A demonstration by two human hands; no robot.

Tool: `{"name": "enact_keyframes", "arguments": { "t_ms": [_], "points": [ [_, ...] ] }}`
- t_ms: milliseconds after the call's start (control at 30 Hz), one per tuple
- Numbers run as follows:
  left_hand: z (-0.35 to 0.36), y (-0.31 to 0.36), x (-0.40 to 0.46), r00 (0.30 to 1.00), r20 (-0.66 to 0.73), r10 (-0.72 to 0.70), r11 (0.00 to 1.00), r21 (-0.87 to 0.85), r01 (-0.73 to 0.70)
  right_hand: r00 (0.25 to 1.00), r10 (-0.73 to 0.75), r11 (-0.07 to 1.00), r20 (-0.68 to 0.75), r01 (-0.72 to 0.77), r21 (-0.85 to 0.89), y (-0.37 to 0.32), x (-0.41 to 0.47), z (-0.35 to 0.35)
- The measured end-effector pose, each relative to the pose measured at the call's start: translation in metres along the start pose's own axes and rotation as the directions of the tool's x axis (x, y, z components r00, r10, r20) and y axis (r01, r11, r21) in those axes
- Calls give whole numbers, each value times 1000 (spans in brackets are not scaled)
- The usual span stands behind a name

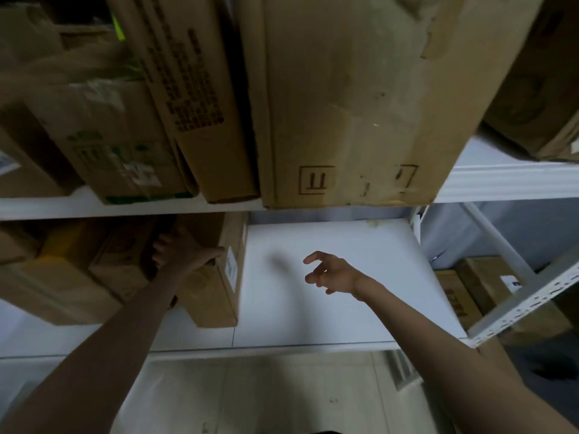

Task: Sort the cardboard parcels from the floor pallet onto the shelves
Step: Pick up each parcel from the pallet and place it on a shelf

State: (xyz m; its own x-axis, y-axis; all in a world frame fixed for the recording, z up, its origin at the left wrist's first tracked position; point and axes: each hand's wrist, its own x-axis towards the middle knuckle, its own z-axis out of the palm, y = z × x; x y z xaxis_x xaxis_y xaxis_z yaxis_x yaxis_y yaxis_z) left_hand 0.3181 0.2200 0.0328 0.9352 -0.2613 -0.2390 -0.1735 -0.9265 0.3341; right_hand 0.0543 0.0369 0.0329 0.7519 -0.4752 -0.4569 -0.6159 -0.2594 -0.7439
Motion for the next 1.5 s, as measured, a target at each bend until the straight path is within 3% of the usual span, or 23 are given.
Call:
{"name": "enact_keyframes", "arguments": {
  "t_ms": [367,467,600,767,900,967,1100,1300,1500],
  "points": [
    [64,36,-134,995,79,67,995,-84,-61,996,78,995,31,-80,51,115,-60,-1],
    [78,46,-159,987,139,76,983,-177,-51,991,132,982,-16,-129,137,151,-76,0],
    [92,50,-188,952,228,203,936,-332,-120,970,228,952,-79,-205,225,189,-97,5],
    [111,36,-209,895,359,267,829,-559,-23,948,282,917,-150,-220,332,230,-120,15],
    [126,19,-207,863,423,276,793,-608,44,893,376,876,-249,-255,409,253,-129,26],
    [128,10,-202,859,433,274,783,-619,63,849,449,833,-278,-285,475,262,-129,33],
    [125,-4,-184,829,478,291,753,-649,109,797,577,656,-181,-320,684,264,-132,52],
    [118,-29,-147,712,618,334,761,-623,184,785,600,466,-153,-187,865,244,-130,66],
    [117,-42,-99,676,681,281,778,-575,256,743,645,405,-179,-133,905,225,-132,71]
  ]
}}
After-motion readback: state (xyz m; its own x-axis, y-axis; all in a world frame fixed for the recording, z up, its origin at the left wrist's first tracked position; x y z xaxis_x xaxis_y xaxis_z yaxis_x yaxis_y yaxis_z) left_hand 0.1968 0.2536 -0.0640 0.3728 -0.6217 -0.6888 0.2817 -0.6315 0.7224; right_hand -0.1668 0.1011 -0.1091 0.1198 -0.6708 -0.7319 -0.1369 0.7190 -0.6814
